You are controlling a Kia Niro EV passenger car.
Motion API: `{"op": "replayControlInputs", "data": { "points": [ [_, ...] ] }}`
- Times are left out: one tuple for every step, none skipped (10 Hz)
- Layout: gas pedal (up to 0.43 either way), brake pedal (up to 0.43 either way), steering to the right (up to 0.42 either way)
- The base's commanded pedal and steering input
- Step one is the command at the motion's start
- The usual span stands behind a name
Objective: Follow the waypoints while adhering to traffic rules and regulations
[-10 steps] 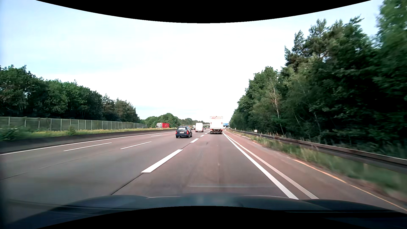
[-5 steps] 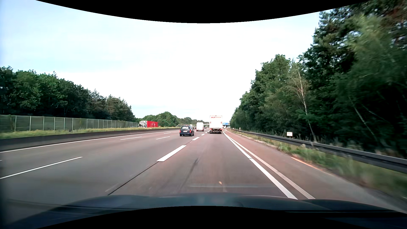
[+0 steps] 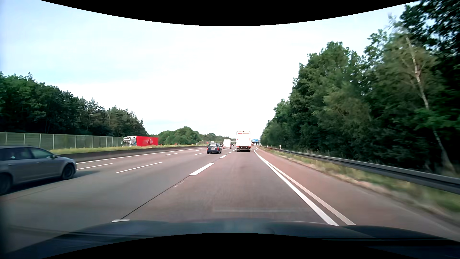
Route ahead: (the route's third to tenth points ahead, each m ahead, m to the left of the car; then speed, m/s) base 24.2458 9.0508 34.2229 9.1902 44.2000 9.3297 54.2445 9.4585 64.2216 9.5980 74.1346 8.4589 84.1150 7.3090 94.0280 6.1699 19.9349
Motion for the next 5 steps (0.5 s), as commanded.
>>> {"op": "replayControlInputs", "data": {
  "points": [
    [0.087, 0.0, -0.003],
    [0.087, 0.0, -0.003],
    [0.087, 0.0, -0.003],
    [0.087, 0.0, -0.003],
    [0.087, 0.0, -0.003]
  ]
}}
